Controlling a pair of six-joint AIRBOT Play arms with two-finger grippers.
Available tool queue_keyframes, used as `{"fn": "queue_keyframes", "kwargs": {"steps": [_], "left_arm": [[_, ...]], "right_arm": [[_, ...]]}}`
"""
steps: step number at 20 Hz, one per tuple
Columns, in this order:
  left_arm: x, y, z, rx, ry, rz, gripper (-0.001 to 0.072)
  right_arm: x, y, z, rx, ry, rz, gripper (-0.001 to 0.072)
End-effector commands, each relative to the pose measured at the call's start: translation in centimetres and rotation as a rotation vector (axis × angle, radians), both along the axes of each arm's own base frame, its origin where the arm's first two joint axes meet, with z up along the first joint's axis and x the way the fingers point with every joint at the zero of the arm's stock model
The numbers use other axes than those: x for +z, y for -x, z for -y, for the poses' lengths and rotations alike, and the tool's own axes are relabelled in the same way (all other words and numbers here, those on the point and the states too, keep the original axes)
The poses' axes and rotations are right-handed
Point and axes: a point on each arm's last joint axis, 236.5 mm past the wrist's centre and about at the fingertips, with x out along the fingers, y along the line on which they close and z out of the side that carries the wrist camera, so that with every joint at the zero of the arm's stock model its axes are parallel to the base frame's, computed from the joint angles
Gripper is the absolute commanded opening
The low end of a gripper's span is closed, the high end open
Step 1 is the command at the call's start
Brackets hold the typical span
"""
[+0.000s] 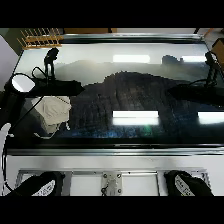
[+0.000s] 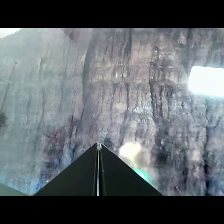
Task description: Fold the clothes and pants, and hang the long-sleeved shirts on hangers.
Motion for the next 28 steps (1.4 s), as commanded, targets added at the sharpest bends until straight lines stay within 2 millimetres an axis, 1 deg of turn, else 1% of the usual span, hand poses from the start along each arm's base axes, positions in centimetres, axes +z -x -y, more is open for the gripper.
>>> {"fn": "queue_keyframes", "kwargs": {"steps": [1,10,13,14,15,16,17,18,20,22,23,24,25,26,28], "left_arm": [[0.0,0.0,0.0,0.000,0.000,0.002,0.0003],[0.0,0.0,0.0,0.000,0.000,0.001,0.0003],[0.3,-0.7,-0.3,0.021,-0.003,0.029,0.0005],[0.1,-1.3,-1.5,0.038,-0.048,0.050,0.0180],[-0.3,-1.9,-3.9,0.063,-0.133,0.061,0.0654],[-0.8,-2.4,-7.6,0.140,-0.221,0.047,0.0712],[-1.2,-2.7,-11.5,0.234,-0.294,0.017,0.0712],[-1.8,-2.4,-15.7,0.346,-0.348,-0.031,0.0712],[-3.8,-1.0,-22.6,0.503,-0.407,-0.119,0.0712],[-6.8,0.9,-27.4,0.626,-0.396,-0.197,0.0712],[-8.6,1.8,-29.3,0.696,-0.378,-0.234,0.0712],[-10.2,2.5,-30.5,0.747,-0.355,-0.268,0.0712],[-11.8,2.9,-31.0,0.777,-0.318,-0.299,0.0711],[-13.3,3.0,-30.8,0.798,-0.266,-0.329,0.0711],[-15.9,2.5,-29.4,0.785,-0.185,-0.375,0.0711]], "right_arm": [[0.1,0.0,0.0,0.001,0.000,0.001,0.0026],[0.1,0.0,0.0,0.001,0.000,0.001,0.0026],[0.1,0.0,0.0,0.001,0.000,0.001,0.0026],[0.1,0.0,0.0,0.001,0.000,0.001,0.0026],[0.1,0.0,0.0,0.001,-0.001,0.001,0.0026],[0.1,0.0,0.0,0.001,0.000,0.001,0.0026],[0.1,0.0,0.0,0.000,0.000,0.001,0.0026],[0.1,0.0,0.0,0.001,-0.001,0.001,0.0026],[0.1,0.0,0.0,0.001,0.000,0.001,0.0026],[0.1,0.0,0.0,0.001,0.000,0.001,0.0026],[0.1,0.0,0.0,0.001,0.000,0.001,0.0026],[0.1,0.0,0.0,0.000,-0.001,0.001,0.0026],[0.1,0.0,0.0,0.001,0.000,0.001,0.0026],[0.1,0.0,0.0,0.001,0.000,0.001,0.0026],[0.1,0.0,0.0,0.001,0.000,0.001,0.0026]]}}
